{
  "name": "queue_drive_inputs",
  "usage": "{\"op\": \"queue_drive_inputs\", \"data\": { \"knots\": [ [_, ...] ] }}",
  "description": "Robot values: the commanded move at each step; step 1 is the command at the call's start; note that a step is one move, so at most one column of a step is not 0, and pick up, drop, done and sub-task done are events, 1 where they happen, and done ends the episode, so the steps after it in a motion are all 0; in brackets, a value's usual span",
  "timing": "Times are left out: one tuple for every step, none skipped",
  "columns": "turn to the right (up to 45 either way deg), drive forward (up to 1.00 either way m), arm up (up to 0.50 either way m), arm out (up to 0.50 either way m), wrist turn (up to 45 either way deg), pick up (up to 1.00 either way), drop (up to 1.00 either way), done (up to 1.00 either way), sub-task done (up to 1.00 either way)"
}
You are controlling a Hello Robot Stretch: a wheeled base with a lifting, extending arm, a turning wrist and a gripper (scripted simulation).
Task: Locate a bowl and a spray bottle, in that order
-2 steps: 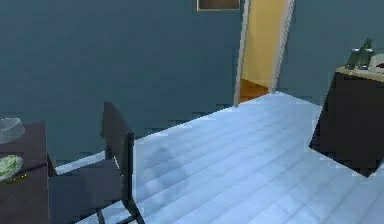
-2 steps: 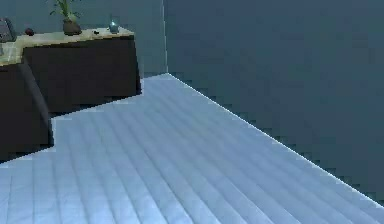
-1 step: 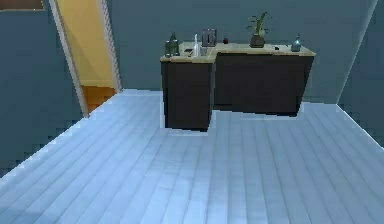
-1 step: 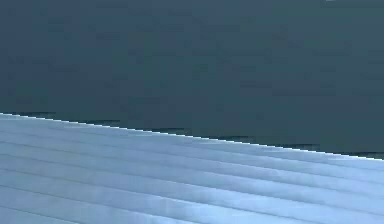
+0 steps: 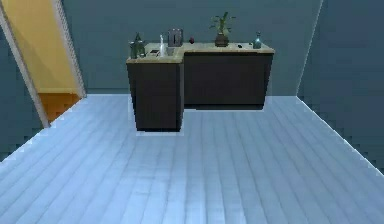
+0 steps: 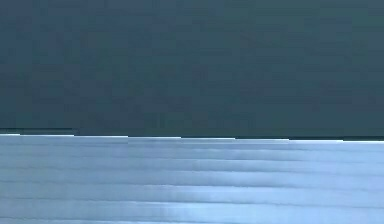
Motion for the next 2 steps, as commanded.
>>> {"op": "queue_drive_inputs", "data": {
  "knots": [
    [0.0,1.0,0.0,0.0,0.0,0.0,0.0,0.0,0.0],
    [3.0,0.0,0.0,0.0,0.0,0.0,0.0,0.0,0.0]
  ]
}}
